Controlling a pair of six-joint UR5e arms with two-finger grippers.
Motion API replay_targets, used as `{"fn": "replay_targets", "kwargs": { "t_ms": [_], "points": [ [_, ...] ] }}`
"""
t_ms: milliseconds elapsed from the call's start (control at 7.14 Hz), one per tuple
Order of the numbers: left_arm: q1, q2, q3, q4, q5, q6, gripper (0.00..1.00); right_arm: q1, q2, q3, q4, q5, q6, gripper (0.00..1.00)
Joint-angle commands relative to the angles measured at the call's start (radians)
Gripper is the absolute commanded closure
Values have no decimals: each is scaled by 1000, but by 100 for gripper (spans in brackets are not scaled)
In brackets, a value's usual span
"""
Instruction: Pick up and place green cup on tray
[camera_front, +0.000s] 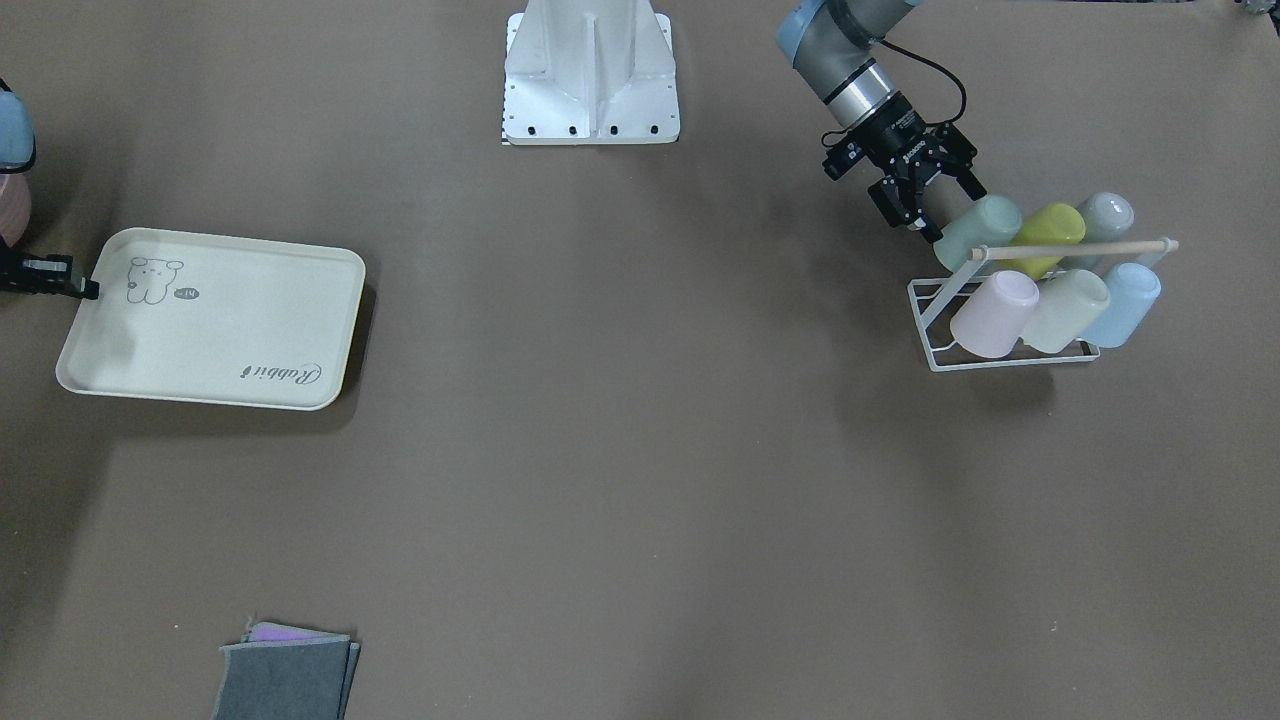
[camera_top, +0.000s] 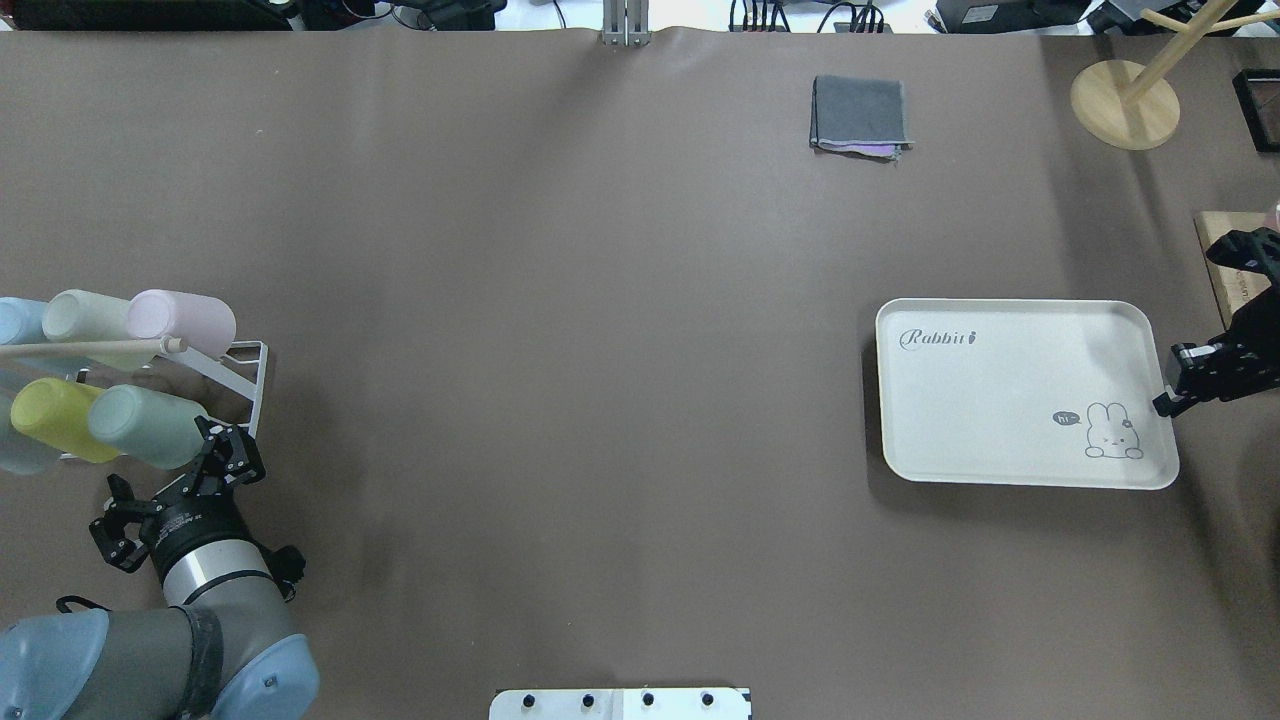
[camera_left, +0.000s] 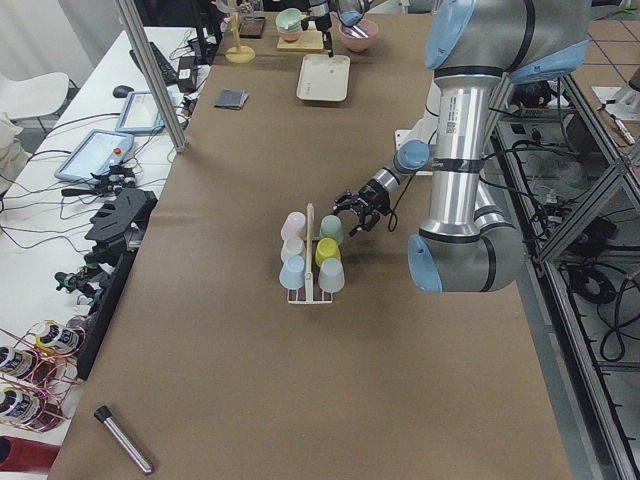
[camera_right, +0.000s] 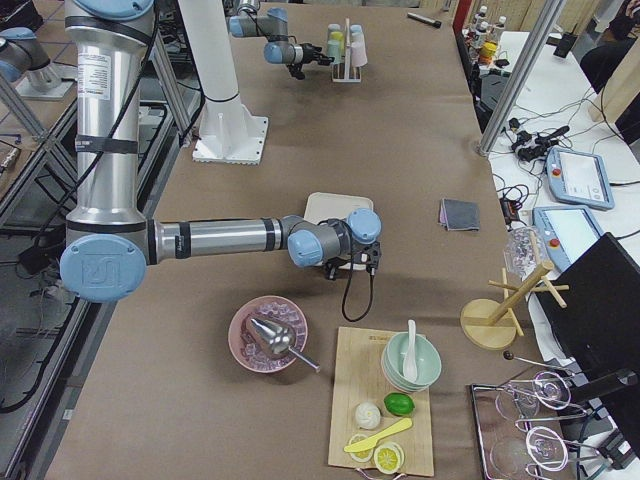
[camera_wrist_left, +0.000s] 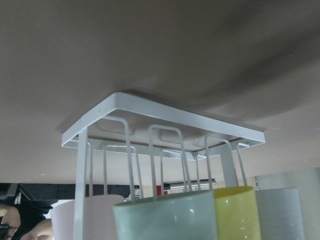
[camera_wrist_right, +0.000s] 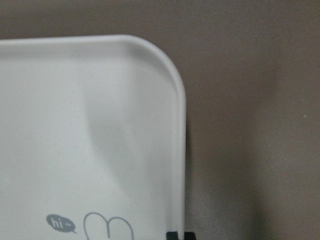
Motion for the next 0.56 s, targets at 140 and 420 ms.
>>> {"fn": "replay_targets", "kwargs": {
  "t_ms": [140,420],
  "points": [
    [6,-3,52,-5,14,-5,2,9,10,22,46,55,34,100],
    [6,-3,52,-2,23,-3,2,3,76,46,49,52,132,100]
  ]
}}
